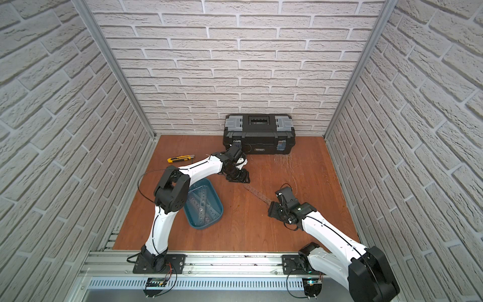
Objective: Put the scattered rulers into the storage box
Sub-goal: Pick up the ruler from the center of the board.
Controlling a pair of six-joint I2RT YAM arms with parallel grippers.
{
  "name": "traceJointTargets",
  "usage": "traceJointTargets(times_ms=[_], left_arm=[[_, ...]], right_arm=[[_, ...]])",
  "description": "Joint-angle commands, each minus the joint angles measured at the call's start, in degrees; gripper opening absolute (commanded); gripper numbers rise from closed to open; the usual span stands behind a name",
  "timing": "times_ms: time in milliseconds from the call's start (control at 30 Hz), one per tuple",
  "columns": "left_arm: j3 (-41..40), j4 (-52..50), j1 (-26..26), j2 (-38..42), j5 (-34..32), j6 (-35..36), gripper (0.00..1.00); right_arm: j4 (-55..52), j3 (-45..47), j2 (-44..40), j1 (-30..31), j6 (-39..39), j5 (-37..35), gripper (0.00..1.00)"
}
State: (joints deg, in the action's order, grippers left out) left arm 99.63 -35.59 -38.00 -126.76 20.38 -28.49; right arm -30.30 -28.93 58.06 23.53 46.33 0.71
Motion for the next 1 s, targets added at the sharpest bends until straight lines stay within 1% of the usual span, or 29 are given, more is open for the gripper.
traceJointTargets(times_ms=[0,167,367,567,800,967], left_arm=[[1.8,2.3,0.0,-1.0,2.0,1.0,0.64],[1.5,2.5,-0.1,-2.0,2.7,0.9,0.63],[0.7,2.6,-0.1,-2.4,2.5,0.8,0.63],[0.7,1.9,-0.4,-3.0,3.3,1.2,0.63],[-2.2,2.1,-1.0,-3.1,4.9,1.3,0.63],[-1.7,1.7,-1.4,-4.2,5.5,1.0,0.63]], right_arm=[[0.7,0.8,-0.6,-1.8,1.0,0.0,0.73],[4.1,1.8,2.2,-4.6,0.9,2.9,0.74],[7.4,0.6,6.7,-6.0,0.3,4.8,0.74],[10.4,-1.0,11.1,-6.3,0.0,6.5,0.74],[13.7,-3.7,18.5,-6.4,-0.3,8.1,0.74],[16.3,-5.4,24.0,-6.4,-1.0,8.4,0.74]])
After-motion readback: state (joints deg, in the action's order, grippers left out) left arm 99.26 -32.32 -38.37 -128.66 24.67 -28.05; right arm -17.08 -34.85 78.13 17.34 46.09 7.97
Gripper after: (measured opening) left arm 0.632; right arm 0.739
